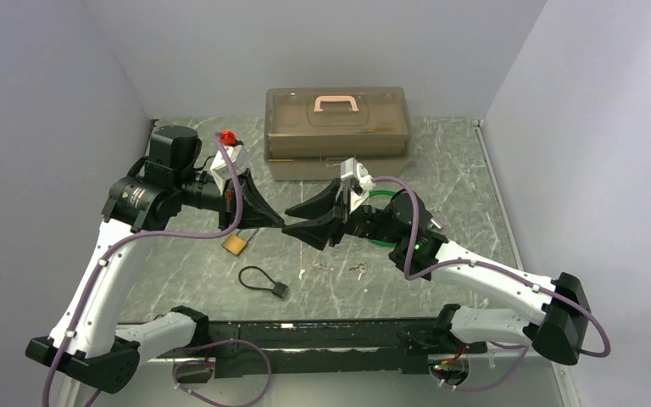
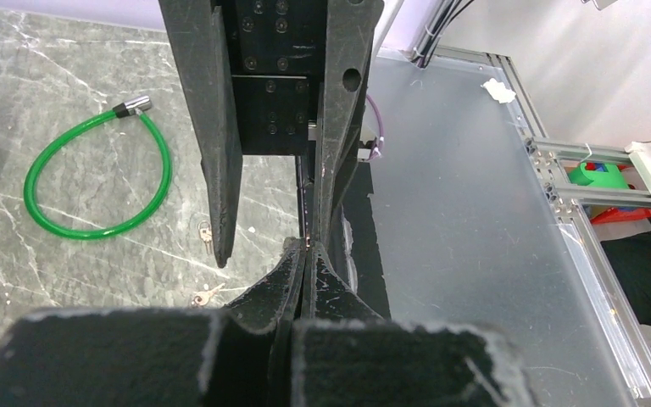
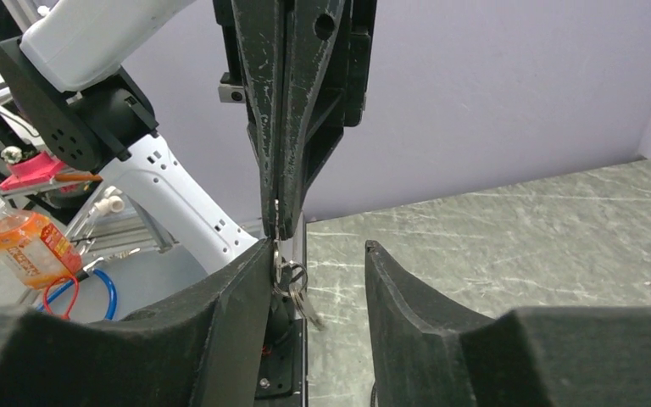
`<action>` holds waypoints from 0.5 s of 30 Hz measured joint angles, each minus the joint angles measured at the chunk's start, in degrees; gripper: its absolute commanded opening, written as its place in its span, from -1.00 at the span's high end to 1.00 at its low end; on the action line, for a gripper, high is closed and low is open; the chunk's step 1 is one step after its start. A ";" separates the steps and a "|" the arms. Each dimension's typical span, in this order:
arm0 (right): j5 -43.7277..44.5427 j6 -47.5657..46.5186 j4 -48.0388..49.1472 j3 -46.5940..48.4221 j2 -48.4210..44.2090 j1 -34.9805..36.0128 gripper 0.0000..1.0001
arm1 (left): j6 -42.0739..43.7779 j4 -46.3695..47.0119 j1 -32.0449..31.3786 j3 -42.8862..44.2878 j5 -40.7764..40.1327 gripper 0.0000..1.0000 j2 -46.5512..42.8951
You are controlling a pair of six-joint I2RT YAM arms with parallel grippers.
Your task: Unlock with the key
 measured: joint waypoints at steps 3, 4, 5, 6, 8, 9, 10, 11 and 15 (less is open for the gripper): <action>-0.72 -0.09 -0.13 0.68 0.13 0.00 0.31 | 0.00 0.26 0.00 0.00 0.02 1.00 -0.09; -1.22 -0.07 -0.26 0.94 0.35 0.00 0.37 | 0.00 0.28 0.02 0.00 0.00 1.00 -0.17; -1.64 -0.09 -0.44 1.25 0.57 0.02 0.42 | 0.00 0.31 0.04 0.00 -0.02 1.00 -0.20; -2.23 0.00 -0.57 1.64 0.92 0.04 0.44 | 0.02 0.46 0.15 0.00 -0.07 1.00 -0.24; -3.10 0.02 -1.29 2.34 1.33 0.04 0.45 | -0.02 0.48 0.33 0.00 -0.04 1.00 -0.26; -3.37 0.07 -1.55 2.49 1.46 0.04 0.51 | -0.02 0.50 0.33 0.00 -0.04 1.00 -0.26; -3.56 0.13 -1.73 2.58 1.53 0.04 0.62 | -0.04 0.50 0.33 0.00 -0.04 1.00 -0.26; -3.91 0.26 -1.75 2.64 1.66 0.04 0.78 | -0.02 0.50 0.33 -0.02 -0.07 1.00 -0.31; -4.92 0.90 -1.75 2.89 2.12 0.02 1.00 | -0.09 0.57 0.31 -0.09 -0.11 1.00 -0.31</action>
